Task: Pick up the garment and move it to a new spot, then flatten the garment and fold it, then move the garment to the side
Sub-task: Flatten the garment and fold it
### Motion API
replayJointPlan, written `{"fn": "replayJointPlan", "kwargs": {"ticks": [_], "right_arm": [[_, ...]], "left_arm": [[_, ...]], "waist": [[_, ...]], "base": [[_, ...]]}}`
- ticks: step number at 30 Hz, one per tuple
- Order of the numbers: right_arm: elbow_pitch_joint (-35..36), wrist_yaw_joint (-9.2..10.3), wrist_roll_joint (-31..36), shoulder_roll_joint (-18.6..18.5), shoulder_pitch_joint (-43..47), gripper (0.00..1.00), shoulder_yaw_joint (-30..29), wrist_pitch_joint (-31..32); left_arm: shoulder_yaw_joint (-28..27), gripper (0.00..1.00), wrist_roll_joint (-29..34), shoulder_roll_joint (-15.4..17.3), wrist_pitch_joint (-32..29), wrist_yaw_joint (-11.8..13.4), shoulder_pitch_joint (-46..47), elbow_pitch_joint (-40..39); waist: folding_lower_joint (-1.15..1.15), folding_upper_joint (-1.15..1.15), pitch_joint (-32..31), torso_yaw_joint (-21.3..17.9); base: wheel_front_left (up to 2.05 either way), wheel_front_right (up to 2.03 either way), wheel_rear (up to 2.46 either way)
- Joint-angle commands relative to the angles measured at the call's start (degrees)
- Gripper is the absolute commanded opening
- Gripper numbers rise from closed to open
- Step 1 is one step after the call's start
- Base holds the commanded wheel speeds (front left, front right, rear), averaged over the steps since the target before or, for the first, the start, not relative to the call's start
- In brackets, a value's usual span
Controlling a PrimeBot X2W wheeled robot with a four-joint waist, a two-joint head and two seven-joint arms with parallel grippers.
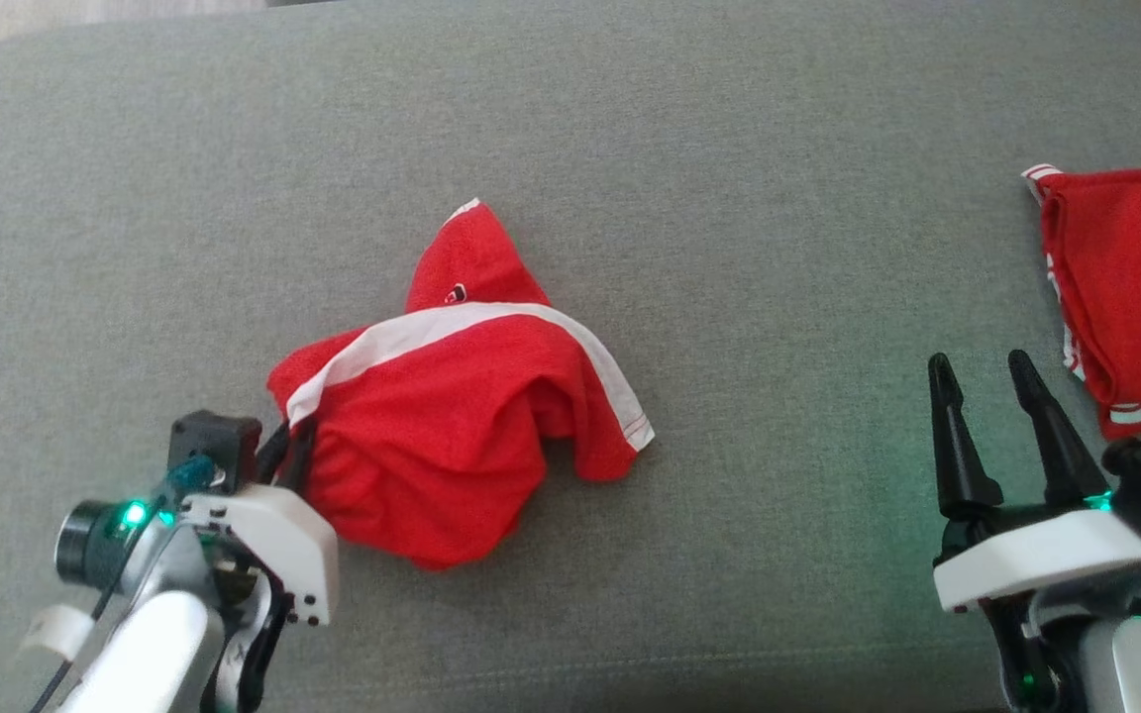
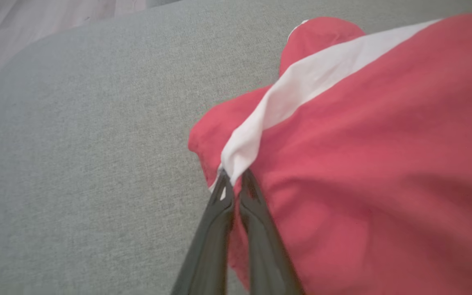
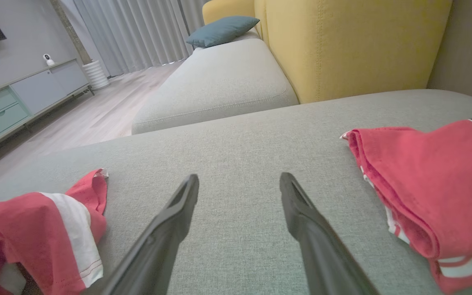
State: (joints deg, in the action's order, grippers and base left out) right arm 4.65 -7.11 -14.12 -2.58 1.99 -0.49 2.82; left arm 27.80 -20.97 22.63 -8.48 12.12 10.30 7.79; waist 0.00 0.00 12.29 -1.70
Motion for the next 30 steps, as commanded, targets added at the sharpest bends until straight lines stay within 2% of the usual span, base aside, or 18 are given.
{"fn": "replayJointPlan", "kwargs": {"ticks": [1, 2, 3, 10, 16, 24, 30], "right_arm": [[2.25, -0.37, 0.28, -0.3, -0.78, 1.0, 1.31, 0.17], [2.31, -0.37, 0.37, -0.3, -0.8, 1.0, 1.29, 0.25], [2.39, -0.37, 0.51, -0.3, -0.8, 1.0, 1.29, 0.34], [3.69, -0.37, 2.16, -0.3, -0.52, 1.0, 1.0, 1.2], [5.09, -0.37, 3.97, -0.3, -0.05, 1.0, 0.65, 2.19], [5.93, -0.37, 4.54, -0.3, 1.07, 1.0, 0.47, 3.07], [6.32, -0.37, 4.48, -0.3, 1.52, 1.0, 0.77, 3.41]], "left_arm": [[-2.81, 0.0, -0.75, 1.43, 0.32, 0.24, 1.44, -1.79], [-2.98, 0.45, -1.05, 1.07, 1.07, 0.34, 1.19, -1.59], [-3.15, 1.0, -1.51, 0.58, 1.89, 0.31, 1.0, -1.3], [-4.34, 1.0, -1.85, -2.85, 12.16, 1.56, -0.34, -1.64], [-5.37, 1.0, -0.01, -4.34, 19.94, 4.36, -2.11, -4.13], [-6.44, 1.0, 2.67, -4.01, 22.49, 6.82, -3.38, -6.9], [-6.75, 1.0, 3.21, -3.7, 22.87, 7.45, -4.35, -7.56]], "waist": [[0.0, 0.0, -0.06, 0.28], [0.0, 0.0, -0.16, 0.42], [0.0, 0.0, -0.31, 0.53], [0.0, 0.0, -2.2, 0.92], [0.0, 0.0, -4.18, 0.89], [0.0, 0.0, -5.88, 0.94], [0.0, 0.0, -6.32, 1.06]], "base": [[0.0, 0.0, 0.0], [0.0, 0.0, 0.0], [0.0, 0.0, 0.0], [0.0, 0.0, 0.0], [0.0, 0.0, 0.0], [0.0, 0.0, 0.0], [0.0, 0.0, 0.0]]}}
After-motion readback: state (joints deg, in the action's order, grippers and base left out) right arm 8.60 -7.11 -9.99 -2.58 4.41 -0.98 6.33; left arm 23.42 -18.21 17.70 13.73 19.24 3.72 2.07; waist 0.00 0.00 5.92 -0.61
